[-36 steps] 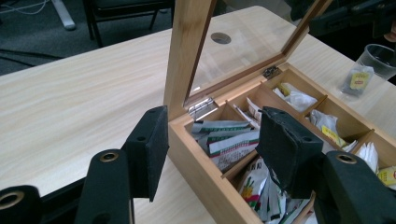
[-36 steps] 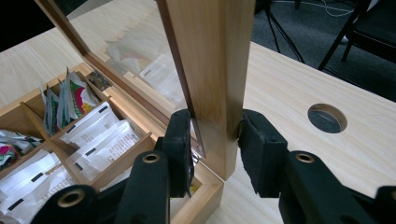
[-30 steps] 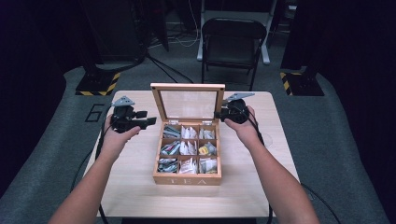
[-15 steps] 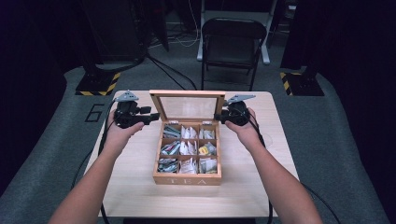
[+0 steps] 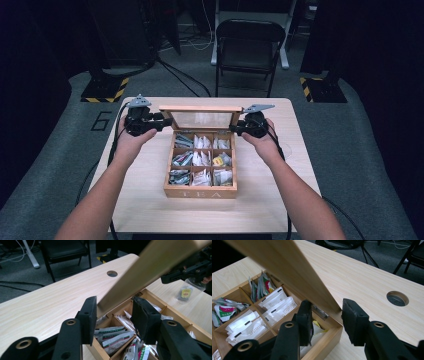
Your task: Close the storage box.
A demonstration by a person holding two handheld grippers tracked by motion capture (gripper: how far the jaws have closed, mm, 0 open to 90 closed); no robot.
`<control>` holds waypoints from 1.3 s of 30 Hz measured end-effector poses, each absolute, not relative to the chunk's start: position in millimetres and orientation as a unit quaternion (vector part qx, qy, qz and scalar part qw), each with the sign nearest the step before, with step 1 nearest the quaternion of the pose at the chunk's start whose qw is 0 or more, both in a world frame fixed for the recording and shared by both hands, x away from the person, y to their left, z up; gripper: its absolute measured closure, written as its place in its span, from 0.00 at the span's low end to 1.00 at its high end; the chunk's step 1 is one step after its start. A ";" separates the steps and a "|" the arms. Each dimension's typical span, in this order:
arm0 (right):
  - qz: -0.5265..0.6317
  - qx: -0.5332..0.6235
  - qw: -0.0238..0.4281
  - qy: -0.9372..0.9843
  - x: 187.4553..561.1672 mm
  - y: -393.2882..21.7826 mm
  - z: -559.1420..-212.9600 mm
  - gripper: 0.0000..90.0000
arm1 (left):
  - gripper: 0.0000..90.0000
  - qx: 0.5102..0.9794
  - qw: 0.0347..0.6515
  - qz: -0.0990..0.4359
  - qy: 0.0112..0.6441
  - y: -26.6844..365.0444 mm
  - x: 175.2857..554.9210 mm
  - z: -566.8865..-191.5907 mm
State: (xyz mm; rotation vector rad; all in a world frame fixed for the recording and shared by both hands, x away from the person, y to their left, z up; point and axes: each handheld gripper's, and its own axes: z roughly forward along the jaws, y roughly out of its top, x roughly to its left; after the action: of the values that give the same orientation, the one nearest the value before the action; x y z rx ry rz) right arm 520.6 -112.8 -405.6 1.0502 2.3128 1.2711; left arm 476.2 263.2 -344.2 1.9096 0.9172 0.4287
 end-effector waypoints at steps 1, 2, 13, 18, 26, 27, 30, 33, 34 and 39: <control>0.443 0.365 0.149 0.805 520.3 -112.8 -405.8 0.67 | 0.62 0.777 0.474 0.176 0.376 262.7 475.7 -343.6; 0.444 0.364 0.150 0.805 520.3 -113.2 -406.3 0.67 | 0.64 0.776 0.474 0.178 0.376 262.7 475.7 -343.4; 0.450 0.369 0.144 0.800 513.6 -116.2 -408.9 0.64 | 0.65 0.779 0.473 0.180 0.370 262.9 471.2 -345.7; 0.448 0.367 0.142 0.803 506.5 -117.8 -404.8 0.63 | 0.65 0.782 0.469 0.178 0.370 262.6 466.2 -347.3; 0.456 0.359 0.148 0.801 488.8 -117.2 -391.2 0.62 | 0.65 0.785 0.470 0.182 0.362 264.1 454.1 -346.0; 0.456 0.357 0.149 0.801 486.5 -117.3 -389.3 0.62 | 0.65 0.785 0.470 0.181 0.360 264.6 452.4 -345.3; 0.461 0.352 0.149 0.801 480.1 -118.2 -383.4 0.62 | 0.65 0.788 0.469 0.179 0.357 265.7 447.0 -344.3; 0.462 0.349 0.148 0.801 476.2 -118.4 -380.6 0.62 | 0.65 0.789 0.467 0.181 0.355 265.5 443.9 -345.6; 0.462 0.347 0.150 0.802 474.8 -118.8 -379.7 0.62 | 0.65 0.789 0.467 0.180 0.356 265.5 442.6 -346.4; 0.469 0.341 0.142 0.802 466.7 -120.6 -376.0 0.61 | 0.65 0.790 0.467 0.173 0.357 266.2 436.4 -350.7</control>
State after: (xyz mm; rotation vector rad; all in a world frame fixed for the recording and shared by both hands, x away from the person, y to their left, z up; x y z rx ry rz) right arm 466.7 -120.6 -376.0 0.9835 2.3158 1.3534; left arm 436.4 266.2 -350.7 1.9389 0.8757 0.4244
